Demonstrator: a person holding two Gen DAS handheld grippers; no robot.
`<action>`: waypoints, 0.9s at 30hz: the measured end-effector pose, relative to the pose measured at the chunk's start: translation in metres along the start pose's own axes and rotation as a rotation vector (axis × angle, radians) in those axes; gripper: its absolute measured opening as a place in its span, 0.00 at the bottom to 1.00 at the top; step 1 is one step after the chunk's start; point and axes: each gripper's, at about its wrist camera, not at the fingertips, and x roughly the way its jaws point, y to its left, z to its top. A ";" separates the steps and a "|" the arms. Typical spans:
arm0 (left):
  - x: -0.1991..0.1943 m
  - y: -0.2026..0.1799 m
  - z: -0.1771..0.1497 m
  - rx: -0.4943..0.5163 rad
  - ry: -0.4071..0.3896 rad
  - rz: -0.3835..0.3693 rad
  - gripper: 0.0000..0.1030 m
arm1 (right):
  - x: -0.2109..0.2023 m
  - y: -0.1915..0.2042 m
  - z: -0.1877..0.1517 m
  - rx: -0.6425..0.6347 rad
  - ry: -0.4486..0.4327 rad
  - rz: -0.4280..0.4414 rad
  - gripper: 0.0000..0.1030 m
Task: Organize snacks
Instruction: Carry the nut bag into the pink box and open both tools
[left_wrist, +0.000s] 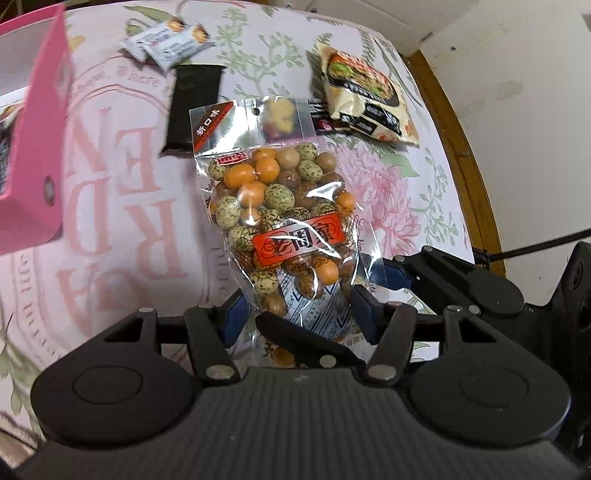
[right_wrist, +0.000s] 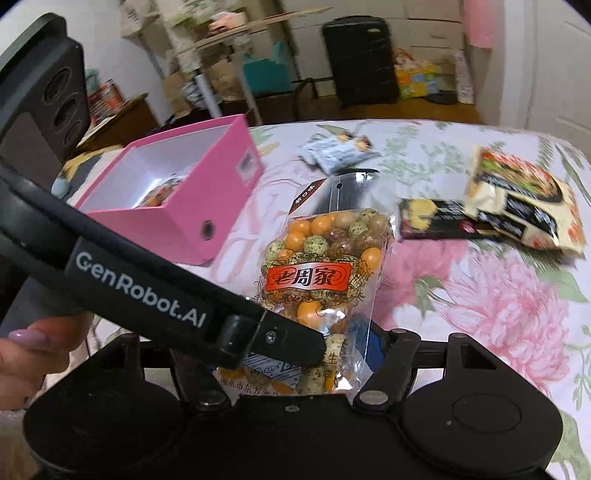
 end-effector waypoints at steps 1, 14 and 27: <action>-0.005 0.002 -0.001 -0.004 -0.006 0.005 0.56 | -0.001 0.005 0.002 -0.012 -0.001 0.008 0.72; -0.110 0.046 -0.026 -0.079 -0.160 0.086 0.56 | -0.008 0.081 0.049 -0.232 -0.029 0.202 0.72; -0.155 0.141 0.012 -0.242 -0.274 0.128 0.56 | 0.060 0.146 0.123 -0.456 -0.062 0.295 0.71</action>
